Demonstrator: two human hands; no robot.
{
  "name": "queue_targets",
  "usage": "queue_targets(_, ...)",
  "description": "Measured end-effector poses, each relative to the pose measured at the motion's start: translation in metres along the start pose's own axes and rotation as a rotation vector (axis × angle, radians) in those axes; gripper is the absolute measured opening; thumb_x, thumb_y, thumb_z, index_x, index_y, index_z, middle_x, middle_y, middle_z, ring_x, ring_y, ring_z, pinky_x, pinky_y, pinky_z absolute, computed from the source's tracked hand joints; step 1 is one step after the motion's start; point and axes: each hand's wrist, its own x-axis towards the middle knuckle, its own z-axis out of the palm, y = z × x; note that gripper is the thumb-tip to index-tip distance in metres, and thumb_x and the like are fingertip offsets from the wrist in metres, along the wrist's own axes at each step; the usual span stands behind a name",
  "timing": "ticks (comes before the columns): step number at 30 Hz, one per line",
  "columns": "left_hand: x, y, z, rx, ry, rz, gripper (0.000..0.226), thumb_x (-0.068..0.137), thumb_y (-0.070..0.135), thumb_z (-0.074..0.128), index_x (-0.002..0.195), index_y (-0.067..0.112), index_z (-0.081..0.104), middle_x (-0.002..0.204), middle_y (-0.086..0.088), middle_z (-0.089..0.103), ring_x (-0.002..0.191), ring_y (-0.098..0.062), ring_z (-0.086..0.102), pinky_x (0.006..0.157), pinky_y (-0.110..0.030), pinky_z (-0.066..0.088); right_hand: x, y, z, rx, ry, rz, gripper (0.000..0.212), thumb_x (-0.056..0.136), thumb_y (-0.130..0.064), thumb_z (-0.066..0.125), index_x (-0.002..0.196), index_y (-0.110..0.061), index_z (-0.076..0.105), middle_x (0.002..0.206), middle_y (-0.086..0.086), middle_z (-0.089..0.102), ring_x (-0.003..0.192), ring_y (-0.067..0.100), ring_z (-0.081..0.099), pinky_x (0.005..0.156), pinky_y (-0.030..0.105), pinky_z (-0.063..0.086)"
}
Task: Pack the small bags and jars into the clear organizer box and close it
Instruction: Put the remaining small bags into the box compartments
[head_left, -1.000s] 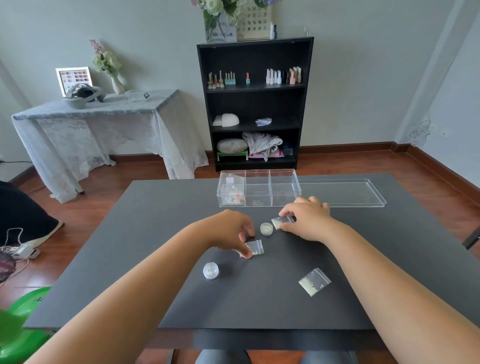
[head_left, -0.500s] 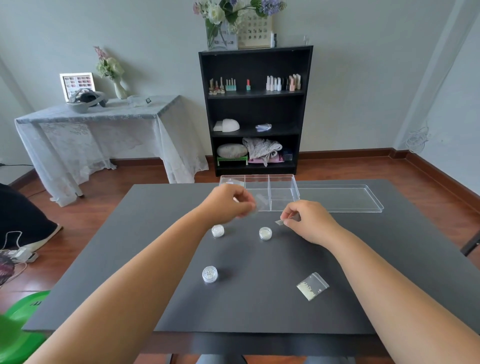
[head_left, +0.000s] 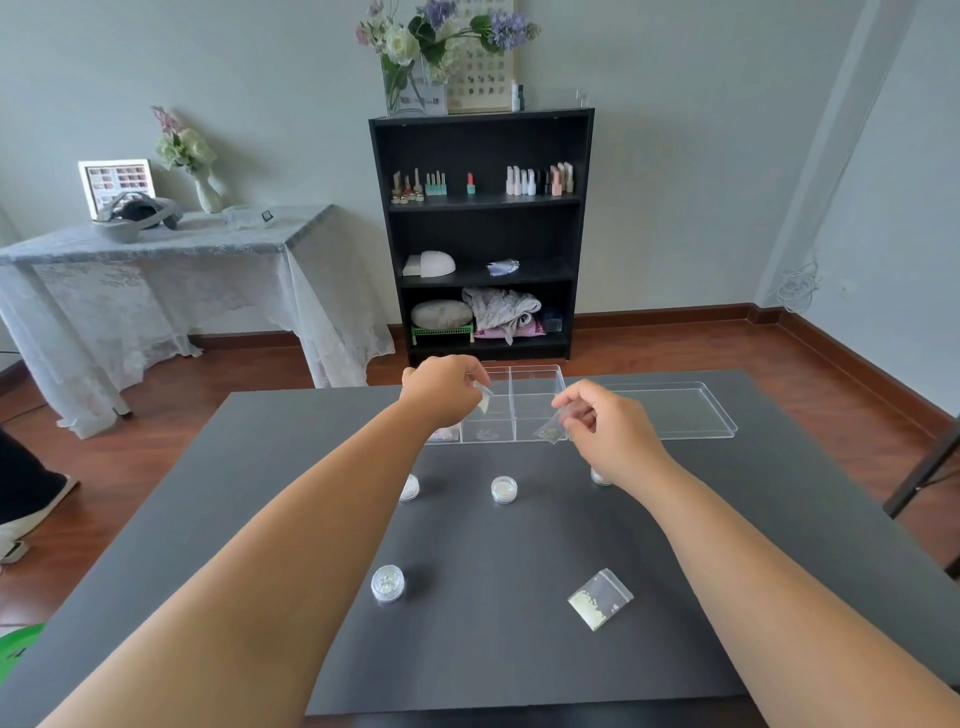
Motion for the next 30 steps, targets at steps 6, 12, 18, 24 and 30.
queue_targets(6, 0.012, -0.002, 0.005, 0.204, -0.07, 0.034, 0.019, 0.081, 0.027, 0.056, 0.095, 0.04, 0.059, 0.087, 0.011, 0.064, 0.096, -0.019, 0.05, 0.092, -0.041, 0.026, 0.02, -0.007, -0.003, 0.008, 0.006, -0.056, 0.024, 0.089, -0.008, 0.058, 0.096, -0.03, 0.062, 0.082, -0.013, 0.063, 0.069, -0.002, 0.057, 0.055, 0.007, 0.041)
queue_targets(12, 0.018, 0.002, 0.001, 0.291, -0.158, 0.049, 0.019, 0.081, 0.031, 0.062, 0.096, 0.037, 0.053, 0.101, 0.005, 0.064, 0.098, -0.022, 0.046, 0.094, -0.047, 0.028, 0.042, -0.017, 0.003, 0.07, 0.038, -0.041, 0.019, 0.09, -0.012, 0.058, 0.096, -0.029, 0.063, 0.081, -0.009, 0.068, 0.073, 0.006, 0.061, 0.056, 0.016, 0.049)
queue_targets(18, 0.015, 0.009, -0.005, 0.305, -0.296, 0.024, 0.023, 0.086, 0.027, 0.05, 0.096, 0.038, 0.067, 0.102, 0.006, 0.067, 0.108, -0.026, 0.033, 0.084, -0.039, 0.032, 0.057, -0.021, 0.012, 0.097, 0.065, 0.009, 0.017, 0.09, -0.011, 0.054, 0.092, -0.024, 0.064, 0.078, -0.012, 0.072, 0.052, -0.009, 0.052, 0.045, 0.007, 0.037)
queue_targets(24, 0.005, 0.002, -0.01, 0.289, -0.157, 0.097, 0.026, 0.09, 0.028, 0.049, 0.096, 0.041, 0.071, 0.112, 0.007, 0.048, 0.113, -0.026, 0.029, 0.088, -0.036, 0.023, 0.067, -0.019, 0.019, 0.148, 0.076, 0.089, 0.011, 0.089, -0.018, 0.059, 0.088, -0.023, 0.069, 0.074, -0.014, 0.073, 0.062, -0.006, 0.059, 0.051, 0.014, 0.039)
queue_targets(30, -0.023, -0.025, -0.005, 0.161, 0.087, 0.066, 0.025, 0.089, 0.037, 0.05, 0.109, 0.04, 0.066, 0.122, 0.01, 0.053, 0.121, -0.024, 0.034, 0.093, -0.039, 0.027, 0.086, -0.029, 0.032, 0.172, -0.036, 0.11, 0.012, 0.088, -0.017, 0.061, 0.09, -0.024, 0.071, 0.081, -0.01, 0.074, 0.082, 0.004, 0.065, 0.069, 0.021, 0.049)
